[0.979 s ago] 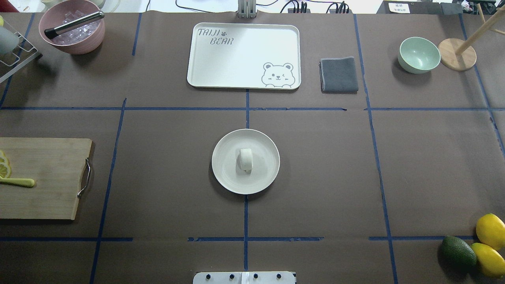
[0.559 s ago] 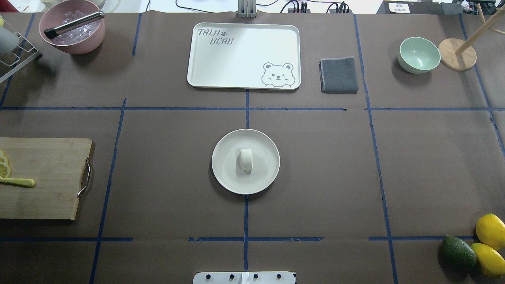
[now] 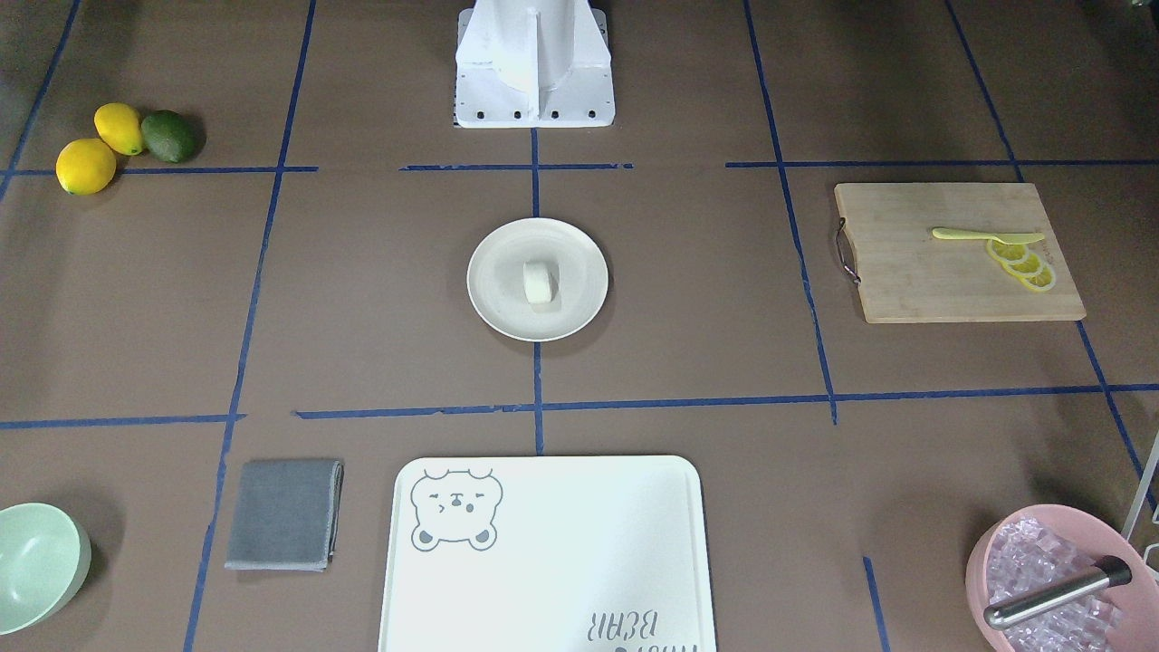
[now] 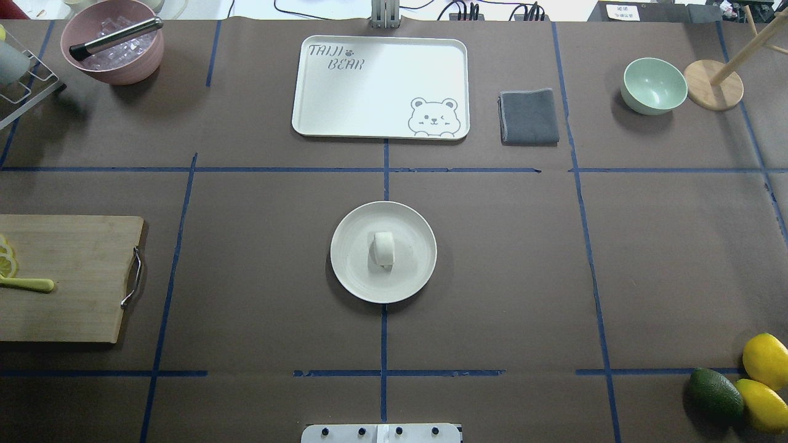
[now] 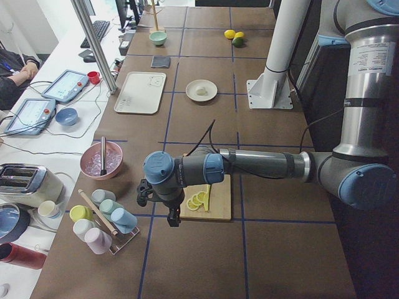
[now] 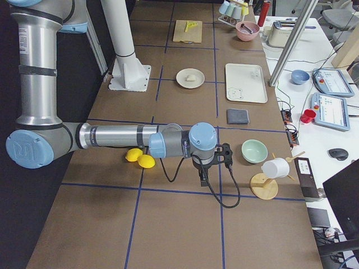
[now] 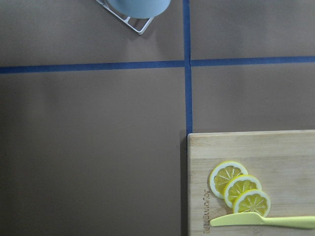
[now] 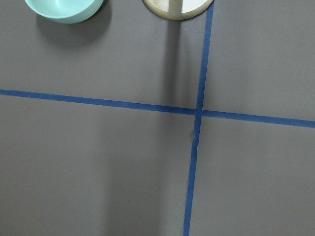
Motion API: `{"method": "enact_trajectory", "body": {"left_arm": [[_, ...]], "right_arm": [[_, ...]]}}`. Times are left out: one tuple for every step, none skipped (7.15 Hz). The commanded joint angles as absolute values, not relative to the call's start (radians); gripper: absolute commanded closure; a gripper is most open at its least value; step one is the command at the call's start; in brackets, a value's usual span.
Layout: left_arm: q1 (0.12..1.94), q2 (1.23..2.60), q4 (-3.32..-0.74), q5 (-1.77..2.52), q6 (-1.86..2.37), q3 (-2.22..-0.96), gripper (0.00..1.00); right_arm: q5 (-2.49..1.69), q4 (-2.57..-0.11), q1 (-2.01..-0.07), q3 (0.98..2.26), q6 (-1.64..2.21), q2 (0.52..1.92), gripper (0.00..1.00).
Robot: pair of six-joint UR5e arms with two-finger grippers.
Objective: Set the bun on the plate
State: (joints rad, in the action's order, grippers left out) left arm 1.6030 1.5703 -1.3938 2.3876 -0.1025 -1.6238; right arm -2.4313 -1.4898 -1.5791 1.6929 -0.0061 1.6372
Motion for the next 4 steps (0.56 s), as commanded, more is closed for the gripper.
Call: {"method": "enact_trajectory", "body": {"left_arm": [[1.605,1.575,-1.394,2.388,-0.08,-1.628,0.0],[1.605,1.577,-1.396,2.388,-0.08,-1.626,0.0],[1.605,1.574,-1.422,2.388,-0.078,-1.621,0.0],[1.605,1.574,-1.439,2.387,-0.078,-1.612,0.0]], "right_arm": [[-2.43,-1.489,-1.583,1.692,-0.006,1.641,0.0],[-2.43,-1.489,-1.585,1.692,-0.006,1.643,0.0],[-2.43,-1.491,-1.585,1.69,-0.006,1.644,0.0],[-2.43,-1.49,-1.585,1.692,-0.006,1.646,0.0]]}}
